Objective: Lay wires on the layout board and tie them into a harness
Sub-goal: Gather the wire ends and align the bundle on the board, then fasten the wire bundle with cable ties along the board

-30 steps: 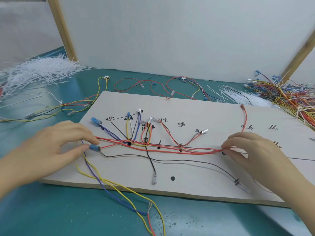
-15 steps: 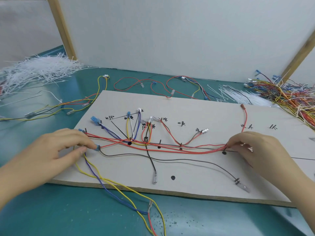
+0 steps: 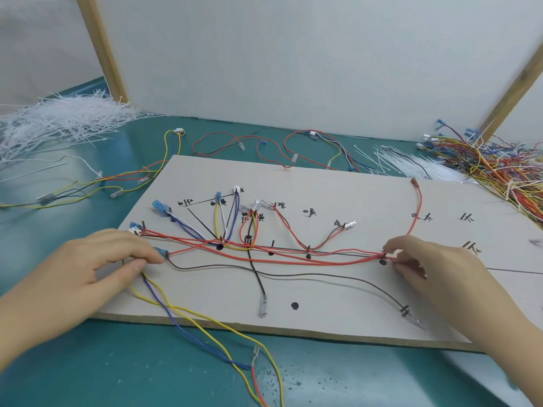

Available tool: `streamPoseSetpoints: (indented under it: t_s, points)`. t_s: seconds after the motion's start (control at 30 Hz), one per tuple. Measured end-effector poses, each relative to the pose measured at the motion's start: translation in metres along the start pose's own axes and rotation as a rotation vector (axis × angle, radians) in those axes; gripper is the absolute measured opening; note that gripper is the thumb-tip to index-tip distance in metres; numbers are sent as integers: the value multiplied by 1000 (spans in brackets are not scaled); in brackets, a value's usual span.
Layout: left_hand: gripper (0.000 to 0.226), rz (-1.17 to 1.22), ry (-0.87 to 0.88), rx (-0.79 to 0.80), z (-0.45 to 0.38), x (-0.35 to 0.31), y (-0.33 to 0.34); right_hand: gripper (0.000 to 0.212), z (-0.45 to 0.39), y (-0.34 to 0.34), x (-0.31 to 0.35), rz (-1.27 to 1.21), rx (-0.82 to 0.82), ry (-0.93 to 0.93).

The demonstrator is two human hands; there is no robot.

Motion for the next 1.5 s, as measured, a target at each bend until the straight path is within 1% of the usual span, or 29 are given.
streamPoseSetpoints:
  t_s: [0.13, 0.2, 0.3, 0.37, 0.47, 0.5, 0.6, 0.63, 0.7, 0.77, 0.83, 0.9, 0.97, 1.07, 1.13, 1.2, 1.23, 1.37, 1.43, 1.47, 1.5]
  points:
    - [32, 1, -18, 1, 1, 6, -4, 23, -3, 0, -2, -2, 55, 43]
    - [30, 3, -26, -2, 0, 8, -6, 20, -5, -6, -1, 19, 52, 43]
    - [30, 10, -24, -7, -2, 9, -7, 19, -5, -20, 16, 47, 2, -29]
    - [31, 11, -30, 1, -3, 8, -5, 19, -5, -22, 29, 71, 6, -83]
    - [29, 2, -45, 8, -3, 7, -5, 13, -7, -19, 38, 67, 41, -82]
    - [29, 1, -51, 11, -2, 7, -5, 12, -6, -21, 40, 68, 24, -89]
    - [24, -19, -68, 14, -1, 5, -9, 16, 5, -29, 68, 22, -77, -208]
    - [22, -27, -77, 20, -2, 5, -10, 13, 10, -28, 83, -26, -73, -264]
    - [24, -58, -99, 36, -6, 5, -10, 8, 19, -18, 115, -145, 12, -359]
    - [22, -111, -118, 53, -11, 6, -8, 11, 21, 1, 144, -198, 165, -401]
    - [19, -183, -115, 69, -17, 4, -7, 17, 18, 20, 174, -238, 280, -447]
    - [20, -232, -101, 105, -22, -1, -5, 20, 12, 34, 203, -293, 327, -501]
    - [20, -251, -85, 168, -25, -6, -3, 21, 1, 44, 230, -317, 325, -534]
    - [20, -260, -79, 252, -26, -7, -1, 21, -21, 62, 253, -413, 376, -492]
    - [24, -259, -61, 270, -24, -7, 0, 23, -35, 74, 260, -443, 400, -445]
    - [33, -236, -54, 225, -22, -7, -3, 23, -47, 87, 265, -421, 381, -412]
    - [34, -228, -66, 197, -21, -5, -5, 23, -52, 92, 268, -389, 366, -403]
    - [23, -272, -92, 145, -15, -1, -10, 11, -60, 101, 288, -316, 336, -398]
    - [15, -264, -100, 148, -12, -3, -11, 14, -62, 100, 292, -311, 303, -391]
    - [17, -252, -106, 152, -10, -3, -11, 15, -62, 100, 294, -299, 282, -395]
    - [24, -249, -112, 150, -10, -3, -11, 16, -61, 100, 295, -287, 259, -405]
Point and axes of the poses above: each hand's wrist, its own z-axis away from the middle knuckle, its own y-axis out of the palm, x = y × z, the point moved 8 cm from there along -z, towards the middle knuckle, and after that the axes turned 3 degrees about -z, right-handed, at the moved point
